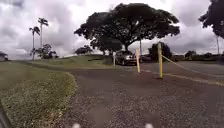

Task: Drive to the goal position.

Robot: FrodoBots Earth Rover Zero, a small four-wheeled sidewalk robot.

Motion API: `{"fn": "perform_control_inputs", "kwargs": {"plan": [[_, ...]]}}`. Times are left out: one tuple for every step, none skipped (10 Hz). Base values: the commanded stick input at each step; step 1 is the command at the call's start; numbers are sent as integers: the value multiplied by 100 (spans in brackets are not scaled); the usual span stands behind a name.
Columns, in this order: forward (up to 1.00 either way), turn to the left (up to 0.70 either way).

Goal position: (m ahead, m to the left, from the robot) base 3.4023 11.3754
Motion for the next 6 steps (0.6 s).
{"fn": "perform_control_inputs", "kwargs": {"plan": [[0, 0], [0, 0], [0, 0], [0, 0], [0, -6], [0, -19]]}}
